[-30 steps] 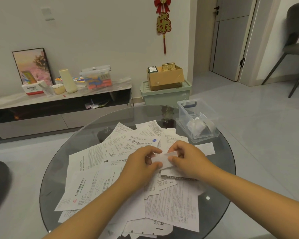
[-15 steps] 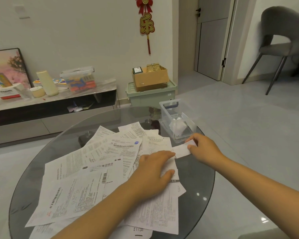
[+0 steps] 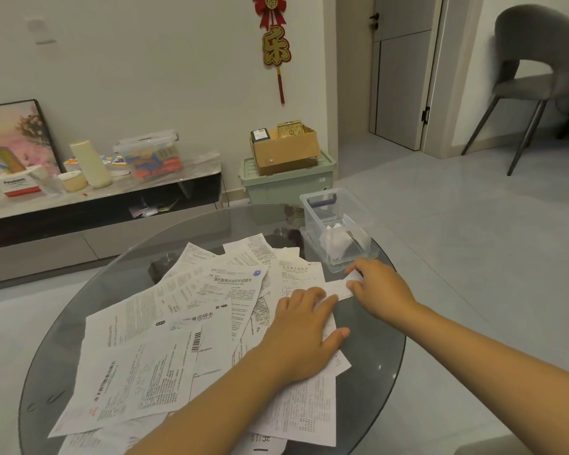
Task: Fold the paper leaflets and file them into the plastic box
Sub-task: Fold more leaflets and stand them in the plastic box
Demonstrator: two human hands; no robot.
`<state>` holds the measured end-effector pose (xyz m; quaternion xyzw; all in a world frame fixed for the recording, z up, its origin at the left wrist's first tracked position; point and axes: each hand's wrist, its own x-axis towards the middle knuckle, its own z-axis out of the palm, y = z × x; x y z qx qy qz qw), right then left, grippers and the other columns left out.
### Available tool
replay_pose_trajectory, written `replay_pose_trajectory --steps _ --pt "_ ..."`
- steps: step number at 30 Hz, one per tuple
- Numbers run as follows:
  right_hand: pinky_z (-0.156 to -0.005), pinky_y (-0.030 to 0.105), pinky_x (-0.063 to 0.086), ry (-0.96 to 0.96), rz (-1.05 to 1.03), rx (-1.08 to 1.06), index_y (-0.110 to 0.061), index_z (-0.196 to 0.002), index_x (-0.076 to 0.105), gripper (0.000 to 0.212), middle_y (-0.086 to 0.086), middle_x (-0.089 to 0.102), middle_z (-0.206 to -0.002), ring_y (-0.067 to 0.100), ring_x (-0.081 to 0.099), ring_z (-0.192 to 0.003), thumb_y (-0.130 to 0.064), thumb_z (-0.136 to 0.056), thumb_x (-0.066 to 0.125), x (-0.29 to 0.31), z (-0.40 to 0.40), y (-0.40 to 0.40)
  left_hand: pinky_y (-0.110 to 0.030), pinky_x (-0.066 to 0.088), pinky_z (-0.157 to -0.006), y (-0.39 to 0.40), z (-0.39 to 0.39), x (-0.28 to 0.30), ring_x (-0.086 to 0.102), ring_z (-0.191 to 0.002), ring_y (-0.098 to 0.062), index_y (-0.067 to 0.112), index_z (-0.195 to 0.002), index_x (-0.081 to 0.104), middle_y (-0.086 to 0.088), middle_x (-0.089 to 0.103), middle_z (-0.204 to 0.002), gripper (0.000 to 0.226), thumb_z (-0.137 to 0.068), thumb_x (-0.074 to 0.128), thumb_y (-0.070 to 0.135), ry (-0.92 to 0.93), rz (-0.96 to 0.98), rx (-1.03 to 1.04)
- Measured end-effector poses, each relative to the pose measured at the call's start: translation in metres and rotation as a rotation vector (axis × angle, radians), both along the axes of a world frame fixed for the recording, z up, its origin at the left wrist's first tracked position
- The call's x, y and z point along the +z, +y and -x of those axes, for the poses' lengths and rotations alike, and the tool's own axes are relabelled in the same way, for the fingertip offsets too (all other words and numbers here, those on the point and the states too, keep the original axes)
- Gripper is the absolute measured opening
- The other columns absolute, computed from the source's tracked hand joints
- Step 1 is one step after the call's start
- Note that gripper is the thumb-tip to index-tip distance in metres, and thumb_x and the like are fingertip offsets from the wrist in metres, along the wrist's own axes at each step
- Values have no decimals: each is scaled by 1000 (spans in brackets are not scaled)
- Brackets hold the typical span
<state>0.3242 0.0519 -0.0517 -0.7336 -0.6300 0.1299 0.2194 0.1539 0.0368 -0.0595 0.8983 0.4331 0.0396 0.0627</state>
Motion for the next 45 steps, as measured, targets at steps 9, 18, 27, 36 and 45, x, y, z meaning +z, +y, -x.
replay_pose_trajectory --steps 9,18,27,36,45 --pt "-97 27 20 -264 -218 108 -30 -125 53 31 -7 45 -127 17 31 -122 -33 -95 49 8 10 -17 -35 17 -113 -2 -1 12 21 -134 -15 24 -147 27 6 27 -145 57 -97 31 51 -128 77 40" --pt "-101 25 17 -160 -250 226 -27 -122 54 29 -10 44 -124 13 27 -122 -31 -94 50 20 42 -26 -25 15 -106 -3 35 32 30 -126 -9 27 -132 49 10 40 -132 38 -97 43 39 -259 -40 142" --pt "-103 24 20 -113 -230 417 -29 -125 51 33 -11 46 -125 12 30 -121 -33 -93 51 20 85 -29 -32 21 -110 -20 97 44 27 -132 -14 33 -142 31 7 29 -145 58 -90 48 52 -96 48 323" --pt "-99 25 25 -147 -159 524 -30 -124 49 32 -11 49 -121 11 33 -113 -36 -93 49 11 114 -25 -32 29 -107 -40 135 33 28 -137 -17 26 -150 8 2 23 -151 76 -90 46 53 -96 205 499" --pt "-96 21 25 -90 -164 568 -38 -129 48 40 -14 41 -116 8 32 -112 -35 -90 58 13 122 -26 -20 15 -107 -50 142 20 2 -143 -2 39 -148 -3 20 -15 -155 80 -91 51 46 -332 313 328"
